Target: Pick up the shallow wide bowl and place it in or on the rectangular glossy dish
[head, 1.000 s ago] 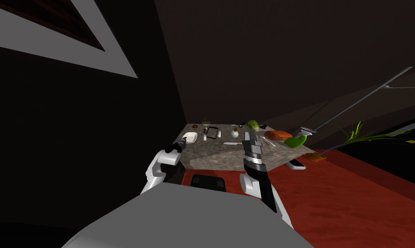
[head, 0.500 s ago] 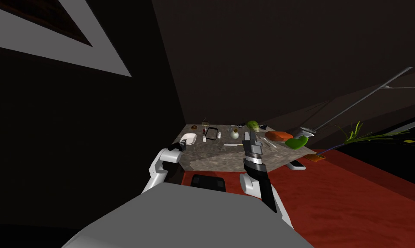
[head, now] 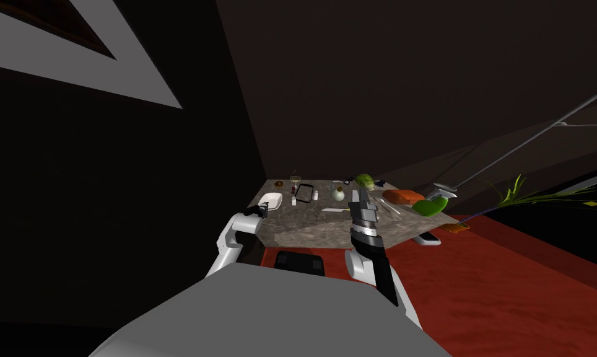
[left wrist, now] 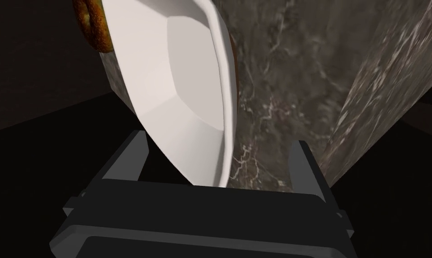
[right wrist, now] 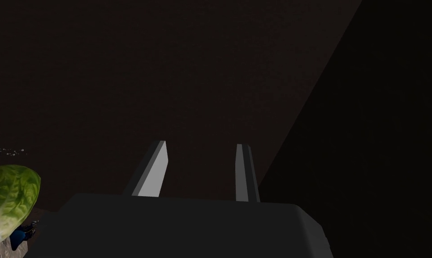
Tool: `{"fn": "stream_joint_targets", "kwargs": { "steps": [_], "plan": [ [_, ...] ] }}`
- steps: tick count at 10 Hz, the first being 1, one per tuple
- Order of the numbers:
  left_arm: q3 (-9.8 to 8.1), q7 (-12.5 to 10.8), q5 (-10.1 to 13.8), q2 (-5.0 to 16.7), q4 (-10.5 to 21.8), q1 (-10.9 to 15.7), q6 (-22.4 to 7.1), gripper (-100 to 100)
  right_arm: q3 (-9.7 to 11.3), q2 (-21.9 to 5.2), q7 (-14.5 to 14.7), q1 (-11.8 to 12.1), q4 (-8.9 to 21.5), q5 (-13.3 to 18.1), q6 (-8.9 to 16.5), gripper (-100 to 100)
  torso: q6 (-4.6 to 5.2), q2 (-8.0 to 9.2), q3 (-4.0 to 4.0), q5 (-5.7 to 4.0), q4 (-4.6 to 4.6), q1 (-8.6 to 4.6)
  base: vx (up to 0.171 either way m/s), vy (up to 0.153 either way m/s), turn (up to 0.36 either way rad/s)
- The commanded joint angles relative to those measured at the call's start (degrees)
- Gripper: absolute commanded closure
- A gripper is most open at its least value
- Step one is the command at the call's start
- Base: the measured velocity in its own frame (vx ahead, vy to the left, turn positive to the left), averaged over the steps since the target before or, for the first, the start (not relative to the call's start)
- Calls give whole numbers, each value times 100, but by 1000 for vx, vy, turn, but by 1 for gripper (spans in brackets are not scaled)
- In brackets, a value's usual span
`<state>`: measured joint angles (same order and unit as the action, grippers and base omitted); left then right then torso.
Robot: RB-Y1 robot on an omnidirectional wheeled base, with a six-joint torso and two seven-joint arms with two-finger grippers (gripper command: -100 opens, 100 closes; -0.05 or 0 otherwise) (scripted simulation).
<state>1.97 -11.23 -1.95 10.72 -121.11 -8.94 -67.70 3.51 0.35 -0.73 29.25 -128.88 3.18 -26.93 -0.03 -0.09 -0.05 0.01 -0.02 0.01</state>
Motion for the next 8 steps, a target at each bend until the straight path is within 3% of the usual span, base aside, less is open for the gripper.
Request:
{"fn": "stream_joint_targets", "kwargs": {
  "steps": [1,2,3,4,8],
  "plan": [
    [-19,15,6,-9,161,26,153,-100,0,0,0,0,0,0,0,0,0,0,0,0,0,0,30,6,-1],
    [-30,24,2,-22,297,57,262,-100,0,0,0,0,0,0,0,0,0,-3,-2,0,-1,0,34,4,0],
    [-25,18,7,-13,205,40,176,-100,0,0,0,0,0,0,0,0,0,-5,-3,0,-1,0,16,2,0],
    [-27,21,9,-12,216,41,196,100,0,0,0,0,0,0,0,0,0,0,-1,0,0,-1,0,0,0],
    [-27,20,10,-13,217,40,192,100,0,0,0,0,0,0,0,0,0,9,6,-2,3,-4,0,0,0]
  ]
}}
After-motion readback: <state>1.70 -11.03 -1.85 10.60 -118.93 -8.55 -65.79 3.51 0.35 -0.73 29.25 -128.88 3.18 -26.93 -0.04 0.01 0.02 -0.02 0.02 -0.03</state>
